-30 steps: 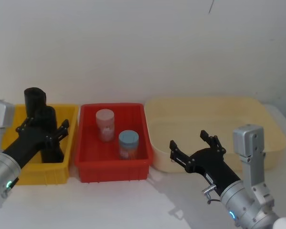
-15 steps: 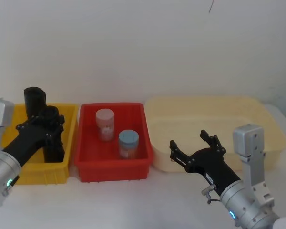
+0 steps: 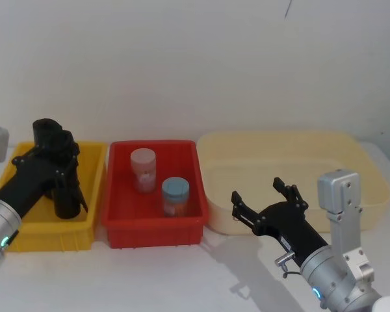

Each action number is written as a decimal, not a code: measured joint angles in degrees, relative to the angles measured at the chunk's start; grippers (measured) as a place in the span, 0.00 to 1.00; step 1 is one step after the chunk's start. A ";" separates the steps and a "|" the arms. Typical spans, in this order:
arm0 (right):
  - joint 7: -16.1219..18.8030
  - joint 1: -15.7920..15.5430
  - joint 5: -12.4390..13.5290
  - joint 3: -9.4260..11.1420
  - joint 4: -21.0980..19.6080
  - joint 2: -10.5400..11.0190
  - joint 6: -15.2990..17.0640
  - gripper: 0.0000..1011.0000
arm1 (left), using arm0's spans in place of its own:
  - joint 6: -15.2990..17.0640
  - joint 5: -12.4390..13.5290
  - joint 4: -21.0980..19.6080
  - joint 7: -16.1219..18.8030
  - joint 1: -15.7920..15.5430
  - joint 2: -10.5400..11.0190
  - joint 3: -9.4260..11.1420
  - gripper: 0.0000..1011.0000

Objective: Pick up the garbage bag with the one hand and transfer it to the other hand.

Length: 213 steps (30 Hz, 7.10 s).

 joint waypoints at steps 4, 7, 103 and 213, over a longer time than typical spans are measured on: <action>0.00 0.00 0.00 0.00 0.00 0.00 0.00 0.99 | 1.13 0.53 -2.82 0.12 0.23 0.81 -0.22 0.39; 0.00 0.00 0.00 0.00 0.00 0.00 0.00 0.99 | 2.06 0.78 -4.43 0.04 0.03 1.37 -0.20 0.38; 0.73 0.43 -0.88 -0.39 -0.07 -0.04 -1.47 0.99 | -0.97 -10.87 31.01 -34.12 -27.99 -15.36 13.49 0.37; 3.08 16.03 -11.73 -2.11 17.46 -10.20 -2.91 0.55 | -0.74 -11.03 30.60 -34.24 -27.81 -15.19 13.58 0.52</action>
